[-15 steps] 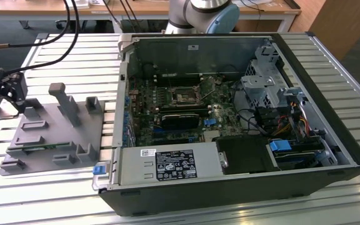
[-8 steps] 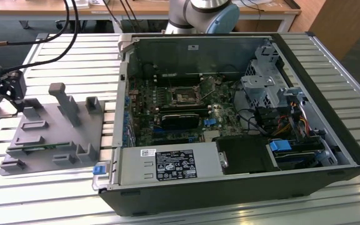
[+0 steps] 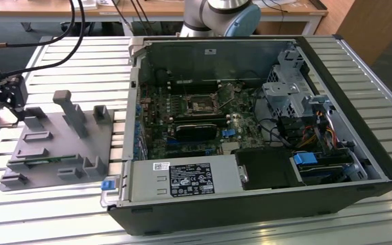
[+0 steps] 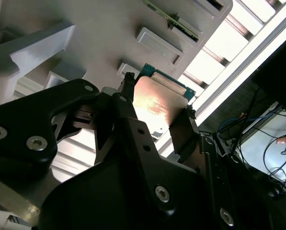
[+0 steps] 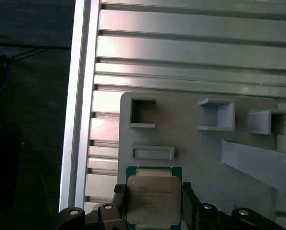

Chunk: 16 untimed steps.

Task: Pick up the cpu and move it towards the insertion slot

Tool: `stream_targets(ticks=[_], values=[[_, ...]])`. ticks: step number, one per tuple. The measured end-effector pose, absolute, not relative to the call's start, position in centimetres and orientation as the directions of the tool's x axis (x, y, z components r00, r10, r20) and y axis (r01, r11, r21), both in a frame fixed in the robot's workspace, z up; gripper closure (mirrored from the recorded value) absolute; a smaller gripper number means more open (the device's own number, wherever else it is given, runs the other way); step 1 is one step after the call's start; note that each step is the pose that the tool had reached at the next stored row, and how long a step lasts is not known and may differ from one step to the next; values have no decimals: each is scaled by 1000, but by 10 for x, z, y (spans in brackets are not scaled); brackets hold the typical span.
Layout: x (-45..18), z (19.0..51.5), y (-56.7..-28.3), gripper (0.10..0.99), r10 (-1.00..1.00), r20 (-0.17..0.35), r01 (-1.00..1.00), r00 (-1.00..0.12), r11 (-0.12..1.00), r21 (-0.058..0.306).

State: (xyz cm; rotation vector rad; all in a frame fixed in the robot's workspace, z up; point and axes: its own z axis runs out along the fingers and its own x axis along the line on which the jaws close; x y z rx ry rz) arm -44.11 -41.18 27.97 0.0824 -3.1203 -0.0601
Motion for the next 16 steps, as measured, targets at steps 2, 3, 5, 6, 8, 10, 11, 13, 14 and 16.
stream_targets(ticks=[2, 3, 5, 6, 8, 10, 11, 13, 14, 16], values=[[-441, 280, -412, 545, -53, 19, -52, -998, 998, 39], [-441, 281, -412, 545, -53, 19, -52, -998, 998, 39], [-441, 281, -412, 545, -53, 19, -52, -998, 998, 39], [-441, 281, -412, 545, -53, 19, -52, -998, 998, 39], [-441, 282, -412, 545, -53, 19, -52, -998, 998, 39], [-441, 283, -412, 545, -53, 19, -52, -998, 998, 39], [-441, 283, -412, 545, -53, 18, -52, -998, 998, 39], [-441, 284, -412, 545, -53, 19, -52, -998, 998, 39], [-441, 284, -412, 545, -53, 19, -52, -998, 998, 39], [-441, 285, -412, 545, -53, 19, -52, -998, 998, 39]])
